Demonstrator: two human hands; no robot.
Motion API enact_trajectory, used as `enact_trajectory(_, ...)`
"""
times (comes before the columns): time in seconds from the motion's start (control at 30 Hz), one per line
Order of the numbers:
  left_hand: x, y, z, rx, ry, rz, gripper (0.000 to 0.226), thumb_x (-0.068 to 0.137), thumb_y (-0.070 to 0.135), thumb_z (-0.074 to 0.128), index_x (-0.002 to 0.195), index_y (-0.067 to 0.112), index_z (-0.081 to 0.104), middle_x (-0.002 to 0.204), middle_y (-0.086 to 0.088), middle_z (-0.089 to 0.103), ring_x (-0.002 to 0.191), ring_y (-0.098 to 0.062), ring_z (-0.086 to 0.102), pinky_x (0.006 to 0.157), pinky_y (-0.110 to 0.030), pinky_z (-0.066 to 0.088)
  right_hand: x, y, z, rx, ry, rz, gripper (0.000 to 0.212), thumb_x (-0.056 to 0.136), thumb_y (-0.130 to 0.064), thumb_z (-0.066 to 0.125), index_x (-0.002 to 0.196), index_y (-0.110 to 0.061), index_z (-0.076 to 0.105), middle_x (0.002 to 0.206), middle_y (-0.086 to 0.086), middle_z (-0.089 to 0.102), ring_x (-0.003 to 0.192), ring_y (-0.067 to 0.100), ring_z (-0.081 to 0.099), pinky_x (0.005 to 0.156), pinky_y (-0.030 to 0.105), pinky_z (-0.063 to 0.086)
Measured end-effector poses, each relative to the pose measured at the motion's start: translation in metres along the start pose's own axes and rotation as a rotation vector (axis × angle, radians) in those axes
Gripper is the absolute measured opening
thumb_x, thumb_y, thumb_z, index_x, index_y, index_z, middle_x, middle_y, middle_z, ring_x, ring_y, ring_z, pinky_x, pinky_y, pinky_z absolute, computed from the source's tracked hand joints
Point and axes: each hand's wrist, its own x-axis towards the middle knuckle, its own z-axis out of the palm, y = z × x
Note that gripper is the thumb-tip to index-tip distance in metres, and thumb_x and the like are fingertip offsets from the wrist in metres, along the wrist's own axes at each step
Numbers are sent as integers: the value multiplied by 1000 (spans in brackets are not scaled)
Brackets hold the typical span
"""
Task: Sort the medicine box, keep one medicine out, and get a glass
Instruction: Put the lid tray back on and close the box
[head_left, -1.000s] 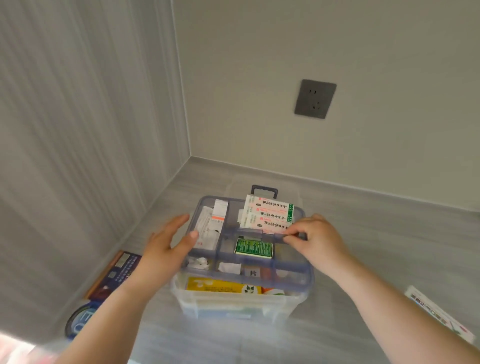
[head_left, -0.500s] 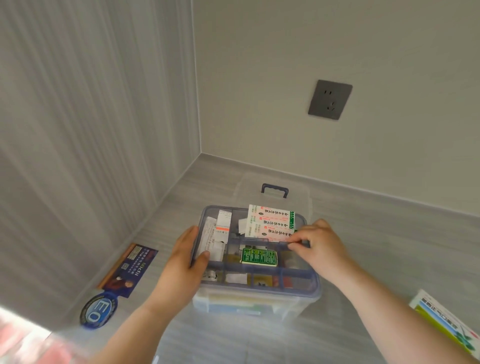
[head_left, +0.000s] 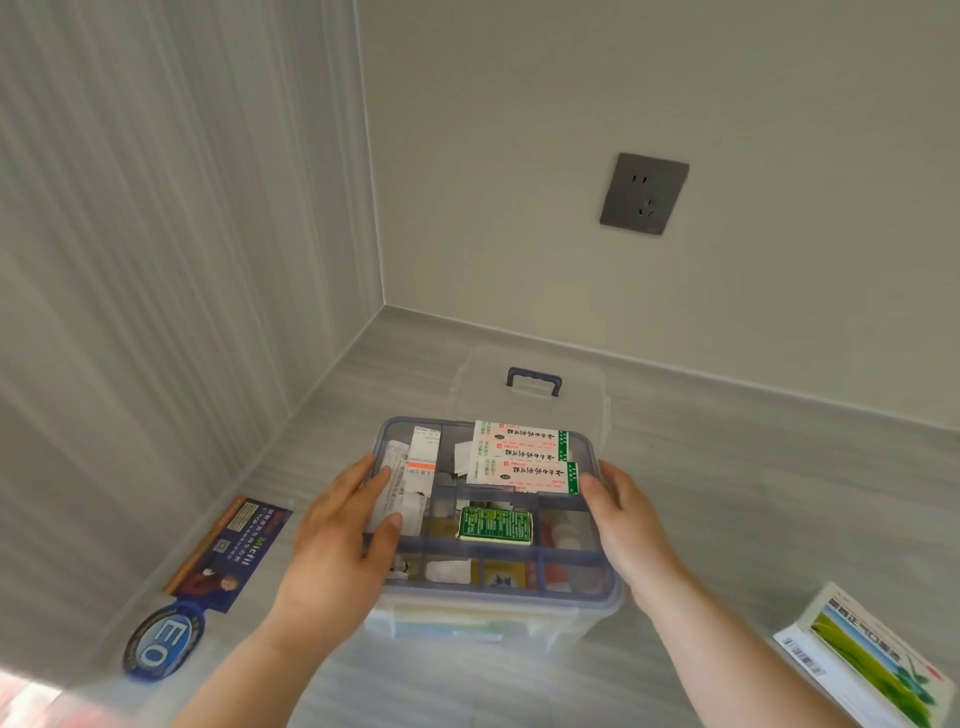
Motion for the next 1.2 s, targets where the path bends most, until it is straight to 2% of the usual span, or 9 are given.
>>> enact_trajectory(0.13,6,1,-1,0,26,-33,42,88,14,49,129,16,41,147,-2,31,134,-21,27,113,-41,22,14,-10,6,-9,-16,-34,33,92,-21,38,122,-9,46,124,12,57,100,19,50,86,30,38)
enact_trajectory(0.27,24,0,-6,131,49,-36,42,88,20,48,129,19,40,147,-1,31,134,-21,25,113,-39,11,36,-17,18,11,-29,-21,37,92,-23,39,126,-10,42,129,13,54,110,26,51,90,32,38)
enact_trajectory(0.47,59,9,-7,209,78,118,42,88,19,48,130,18,40,144,-3,36,134,-19,27,113,-34,7,84,-12,13,145,190,-105,39,92,-24,41,127,-7,41,133,15,48,113,21,46,80,11,27)
enact_trajectory(0.57,72,10,2,273,-25,146,45,90,28,41,134,22,30,149,3,26,137,-13,19,113,-29,4,125,-5,1,-149,152,-115,42,90,-24,45,129,-7,40,139,17,41,126,29,38,107,33,29)
enact_trajectory(0.63,75,7,4,316,-70,143,45,92,35,35,135,25,26,150,6,24,136,-9,19,112,-26,4,148,-3,-4,-398,104,-145,44,90,-23,45,131,-10,38,143,14,37,130,31,31,110,36,24)
enact_trajectory(0.8,77,3,9,378,-71,145,64,78,53,13,135,27,26,146,6,32,136,-5,21,107,-20,2,194,-7,10,-736,-13,-247,42,90,-20,43,131,-11,39,140,12,43,129,30,32,107,37,26)
enact_trajectory(0.97,78,1,8,350,-63,131,81,64,59,1,135,28,27,146,8,30,125,6,13,106,-19,-1,210,-5,31,-774,-36,-307,26,89,-16,42,102,-3,61,104,22,64,100,35,53,84,37,42)
enact_trajectory(1.07,78,0,9,324,-51,129,65,77,55,10,136,30,21,147,9,27,120,9,10,106,-17,-3,210,-6,30,-676,-34,-283,23,89,-14,42,95,-1,61,96,25,65,88,37,58,72,36,44)
enact_trajectory(1.2,79,-3,11,264,5,139,51,91,27,38,137,28,16,147,5,30,131,-3,22,104,-16,-1,204,-11,10,-635,81,-327,22,90,-14,43,97,-3,60,97,24,66,90,39,58,79,38,42)
